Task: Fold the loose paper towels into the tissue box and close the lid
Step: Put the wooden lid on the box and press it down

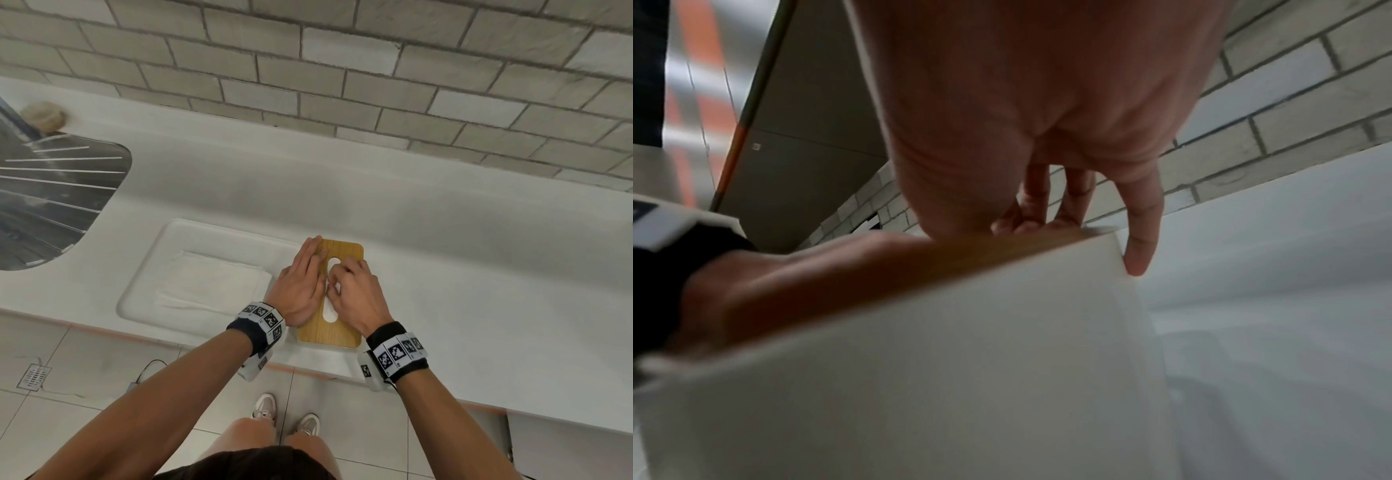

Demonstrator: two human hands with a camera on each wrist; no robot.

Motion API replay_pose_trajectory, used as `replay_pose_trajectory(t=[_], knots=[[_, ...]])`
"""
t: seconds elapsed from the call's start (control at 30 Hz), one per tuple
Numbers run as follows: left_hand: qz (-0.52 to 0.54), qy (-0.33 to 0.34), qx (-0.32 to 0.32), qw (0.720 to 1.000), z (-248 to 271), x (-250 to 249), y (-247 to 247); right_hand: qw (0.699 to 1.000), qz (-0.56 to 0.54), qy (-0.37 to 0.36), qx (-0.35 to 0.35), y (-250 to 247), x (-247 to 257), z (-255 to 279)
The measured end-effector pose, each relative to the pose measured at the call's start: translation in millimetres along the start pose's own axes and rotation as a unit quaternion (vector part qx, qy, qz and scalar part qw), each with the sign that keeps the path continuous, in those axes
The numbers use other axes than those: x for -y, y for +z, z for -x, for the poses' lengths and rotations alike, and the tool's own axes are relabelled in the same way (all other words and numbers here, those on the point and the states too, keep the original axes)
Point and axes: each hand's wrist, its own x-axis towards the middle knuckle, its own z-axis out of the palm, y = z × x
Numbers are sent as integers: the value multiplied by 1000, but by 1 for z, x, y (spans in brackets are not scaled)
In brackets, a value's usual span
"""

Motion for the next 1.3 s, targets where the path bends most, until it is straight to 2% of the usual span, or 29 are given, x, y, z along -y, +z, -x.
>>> replay_pose_trajectory(t=[0.1, 0.3, 0.43, 0.5, 0.6, 0.67, 0.77, 0.83, 0.9, 1.07, 1.13, 1.2, 1.27, 1.3], knots=[[1, -3, 1, 1000, 0, 0, -1, 999, -38, -20, -4, -7, -3, 2], [-1, 0, 3, 1000, 0, 1, 0, 990, -119, 62, -37, -26, -5, 1], [-2, 1, 0, 1000, 0, 2, 1, 998, -42, 43, 14, -20, 7, 4], [0, 2, -2, 1000, 0, 1, 1, 995, -78, 60, 19, -22, 4, 1], [0, 3, -4, 1000, 0, 1, -1, 982, -146, 112, -45, -32, -4, 4], [7, 2, -4, 1000, 0, 0, 0, 987, -117, 83, -77, -38, -3, 11], [13, 2, -1, 1000, 0, 2, 0, 1000, 8, 2, 0, -38, 11, 16], [10, 8, -6, 1000, -1, 3, 2, 995, 70, 4, 66, -34, 16, 14], [9, 7, -9, 1000, -1, 3, 3, 994, 46, 13, 95, -33, 14, 15], [15, 7, -16, 1000, -1, 3, 2, 991, -77, 11, 106, -46, -6, 32], [13, 7, -20, 1000, -1, 4, 3, 989, -108, 56, 81, -50, -7, 30], [14, 8, -21, 1000, 0, 4, 4, 991, -97, 86, 19, -50, 2, 22], [19, 11, -18, 1000, 0, 3, 2, 996, -37, 70, -29, -48, 16, 9], [23, 10, -19, 1000, 0, 3, 2, 999, 6, 45, -24, -45, 23, 3]])
